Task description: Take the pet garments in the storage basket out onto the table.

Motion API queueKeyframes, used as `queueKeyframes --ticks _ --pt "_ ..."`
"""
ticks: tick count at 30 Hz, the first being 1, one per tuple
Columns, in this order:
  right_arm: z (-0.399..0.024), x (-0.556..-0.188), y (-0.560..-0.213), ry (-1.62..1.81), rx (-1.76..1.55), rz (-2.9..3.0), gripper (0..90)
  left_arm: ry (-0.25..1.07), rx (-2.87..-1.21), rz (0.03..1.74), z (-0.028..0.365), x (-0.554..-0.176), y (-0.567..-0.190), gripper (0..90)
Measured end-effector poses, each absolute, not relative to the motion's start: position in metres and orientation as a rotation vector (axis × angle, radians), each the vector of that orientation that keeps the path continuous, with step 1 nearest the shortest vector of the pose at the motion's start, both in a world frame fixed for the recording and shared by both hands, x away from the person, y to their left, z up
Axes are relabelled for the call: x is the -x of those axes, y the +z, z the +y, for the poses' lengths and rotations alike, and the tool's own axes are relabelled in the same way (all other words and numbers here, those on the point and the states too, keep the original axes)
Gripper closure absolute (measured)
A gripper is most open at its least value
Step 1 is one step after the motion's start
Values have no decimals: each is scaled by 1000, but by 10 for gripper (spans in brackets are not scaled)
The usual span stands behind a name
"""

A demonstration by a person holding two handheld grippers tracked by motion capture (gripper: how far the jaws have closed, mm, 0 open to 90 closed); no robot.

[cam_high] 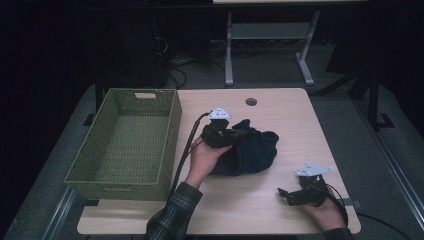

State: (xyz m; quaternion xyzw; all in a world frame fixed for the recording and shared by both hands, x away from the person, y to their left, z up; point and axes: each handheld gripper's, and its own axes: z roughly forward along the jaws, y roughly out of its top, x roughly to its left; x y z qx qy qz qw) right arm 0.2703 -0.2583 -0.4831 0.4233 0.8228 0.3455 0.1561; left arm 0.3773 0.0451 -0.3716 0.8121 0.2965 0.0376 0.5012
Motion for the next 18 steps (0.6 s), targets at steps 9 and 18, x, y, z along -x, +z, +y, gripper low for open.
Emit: queueKeyframes --ticks 9,18 --pt "-258 -270 -483 990 -1215 2356 11 34 -2036 722 34 -377 -401 821" --pt "-258 -270 -483 990 -1215 2356 11 32 -2122 718 19 -380 -429 815"
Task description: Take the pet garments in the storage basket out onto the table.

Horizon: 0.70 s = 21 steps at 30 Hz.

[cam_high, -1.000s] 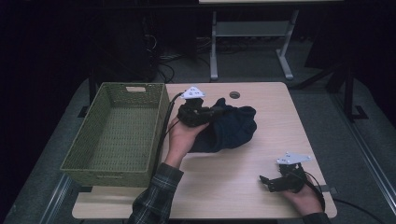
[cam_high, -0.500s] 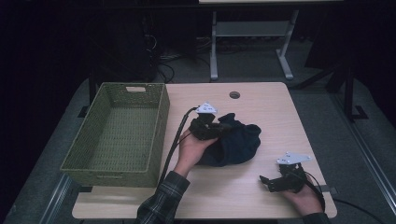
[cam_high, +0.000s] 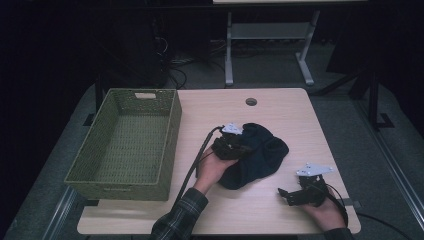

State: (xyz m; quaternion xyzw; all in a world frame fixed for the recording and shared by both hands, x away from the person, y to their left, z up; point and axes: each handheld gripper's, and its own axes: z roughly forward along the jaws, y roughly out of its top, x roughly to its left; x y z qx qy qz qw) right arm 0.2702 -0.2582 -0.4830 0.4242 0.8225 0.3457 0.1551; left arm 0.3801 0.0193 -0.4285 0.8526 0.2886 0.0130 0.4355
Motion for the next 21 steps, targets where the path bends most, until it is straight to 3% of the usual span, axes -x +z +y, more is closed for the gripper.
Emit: queueKeyframes --ticks 4,15,21 --pt "-258 -270 -483 990 -1215 2356 11 38 -2136 710 18 -381 -431 784" --pt "-258 -270 -483 990 -1215 2356 11 139 -2158 645 34 -367 -409 360" --pt "-258 -270 -483 990 -1217 2356 11 173 -2197 605 47 -354 -400 222"
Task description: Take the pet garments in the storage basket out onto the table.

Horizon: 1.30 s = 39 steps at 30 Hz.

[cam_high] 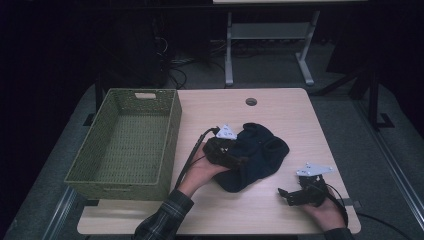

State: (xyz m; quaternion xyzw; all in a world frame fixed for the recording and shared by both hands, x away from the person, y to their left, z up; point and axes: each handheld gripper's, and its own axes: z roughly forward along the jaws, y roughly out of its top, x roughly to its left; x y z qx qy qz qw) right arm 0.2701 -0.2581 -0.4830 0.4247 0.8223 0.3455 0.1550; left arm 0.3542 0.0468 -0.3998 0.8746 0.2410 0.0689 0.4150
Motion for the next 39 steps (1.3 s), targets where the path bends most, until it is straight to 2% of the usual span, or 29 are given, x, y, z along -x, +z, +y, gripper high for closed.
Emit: queueKeyframes --ticks 2,7,24,39 --pt "-258 -270 -483 990 -1215 2356 12 184 -2197 610 51 -349 -397 179" --pt "-258 -270 -483 991 -1215 2355 12 200 -2172 634 68 -338 -396 136" --pt "-258 -270 -483 990 -1215 2356 11 285 -2142 707 111 -286 -410 134" --pt "-258 -271 -483 991 -1206 2354 12 259 -2271 726 125 -256 -446 135"
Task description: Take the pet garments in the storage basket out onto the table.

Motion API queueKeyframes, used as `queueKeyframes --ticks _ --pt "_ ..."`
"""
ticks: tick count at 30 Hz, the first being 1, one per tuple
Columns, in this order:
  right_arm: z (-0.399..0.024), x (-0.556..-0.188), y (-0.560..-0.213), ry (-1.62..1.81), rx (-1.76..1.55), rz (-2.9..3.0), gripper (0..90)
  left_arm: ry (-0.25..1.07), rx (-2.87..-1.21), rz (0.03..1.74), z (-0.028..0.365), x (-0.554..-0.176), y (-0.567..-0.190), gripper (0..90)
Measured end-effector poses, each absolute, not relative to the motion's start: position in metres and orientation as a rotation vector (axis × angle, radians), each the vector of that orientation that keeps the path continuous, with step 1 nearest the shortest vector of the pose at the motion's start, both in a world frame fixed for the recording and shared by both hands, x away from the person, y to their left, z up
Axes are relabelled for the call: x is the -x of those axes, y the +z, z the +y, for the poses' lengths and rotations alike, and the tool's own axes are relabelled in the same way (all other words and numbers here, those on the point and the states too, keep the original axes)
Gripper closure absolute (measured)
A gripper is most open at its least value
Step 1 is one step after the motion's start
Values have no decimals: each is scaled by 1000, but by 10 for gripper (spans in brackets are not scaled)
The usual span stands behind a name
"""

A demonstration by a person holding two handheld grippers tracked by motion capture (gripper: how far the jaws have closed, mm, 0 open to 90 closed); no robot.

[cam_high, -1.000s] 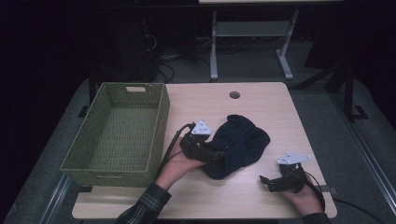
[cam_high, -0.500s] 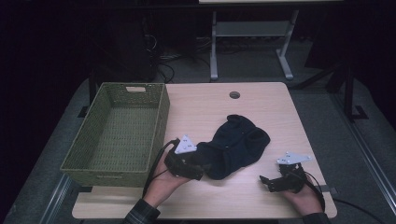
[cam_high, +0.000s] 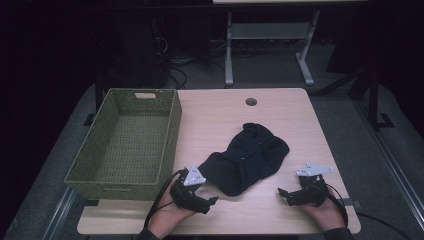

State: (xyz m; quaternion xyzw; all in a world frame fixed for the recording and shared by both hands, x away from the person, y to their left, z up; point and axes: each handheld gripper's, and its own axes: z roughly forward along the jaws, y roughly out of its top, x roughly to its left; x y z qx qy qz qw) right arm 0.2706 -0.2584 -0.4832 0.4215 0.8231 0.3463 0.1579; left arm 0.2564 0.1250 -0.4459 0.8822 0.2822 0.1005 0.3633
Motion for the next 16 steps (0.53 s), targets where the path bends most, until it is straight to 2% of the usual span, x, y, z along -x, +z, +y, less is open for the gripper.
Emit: queueKeyframes --ticks 8,16 --pt "-258 -270 -483 990 -1208 2354 12 282 -2358 705 120 -258 -464 135" --pt "-258 -270 -483 990 -1208 2354 12 269 -2352 720 123 -261 -469 135"
